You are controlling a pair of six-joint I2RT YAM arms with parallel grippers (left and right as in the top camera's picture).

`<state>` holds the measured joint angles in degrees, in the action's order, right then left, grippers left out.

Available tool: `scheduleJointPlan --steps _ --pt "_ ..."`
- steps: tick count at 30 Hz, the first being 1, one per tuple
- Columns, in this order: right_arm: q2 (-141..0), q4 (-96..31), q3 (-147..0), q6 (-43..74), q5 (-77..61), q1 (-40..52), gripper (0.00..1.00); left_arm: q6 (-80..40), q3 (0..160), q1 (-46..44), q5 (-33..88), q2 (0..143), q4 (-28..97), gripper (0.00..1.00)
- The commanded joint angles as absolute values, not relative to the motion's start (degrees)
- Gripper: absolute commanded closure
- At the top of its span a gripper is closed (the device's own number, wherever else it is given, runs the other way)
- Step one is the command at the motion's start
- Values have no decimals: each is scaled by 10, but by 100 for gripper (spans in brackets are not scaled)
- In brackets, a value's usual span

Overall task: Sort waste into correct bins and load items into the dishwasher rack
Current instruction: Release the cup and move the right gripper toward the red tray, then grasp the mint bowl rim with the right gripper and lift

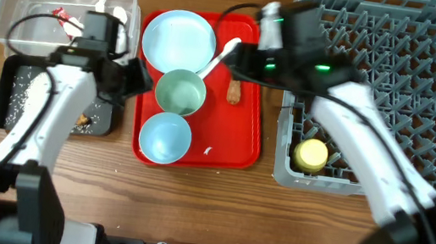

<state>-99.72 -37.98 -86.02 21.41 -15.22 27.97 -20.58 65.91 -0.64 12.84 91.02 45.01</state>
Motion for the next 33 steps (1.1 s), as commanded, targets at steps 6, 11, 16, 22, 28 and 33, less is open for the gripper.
scheduleJointPlan --steps 6,11,16,22,28,33 --pt "-1166 -319 -863 312 -201 310 41 -203 682 56 121 860 458 25" --pt "-1219 -311 -863 322 -228 317 44 -203 682 57 121 860 459 18" --pt "-1227 -298 -863 332 -236 319 54 -203 682 57 121 860 459 13" --pt "-1227 -300 -863 332 -236 319 81 -203 682 57 121 860 459 10" --pt "-1223 -301 -863 332 -236 317 96 -203 682 57 121 860 459 5" --pt "-1186 -309 -864 324 -214 298 96 -203 682 57 121 860 459 0"
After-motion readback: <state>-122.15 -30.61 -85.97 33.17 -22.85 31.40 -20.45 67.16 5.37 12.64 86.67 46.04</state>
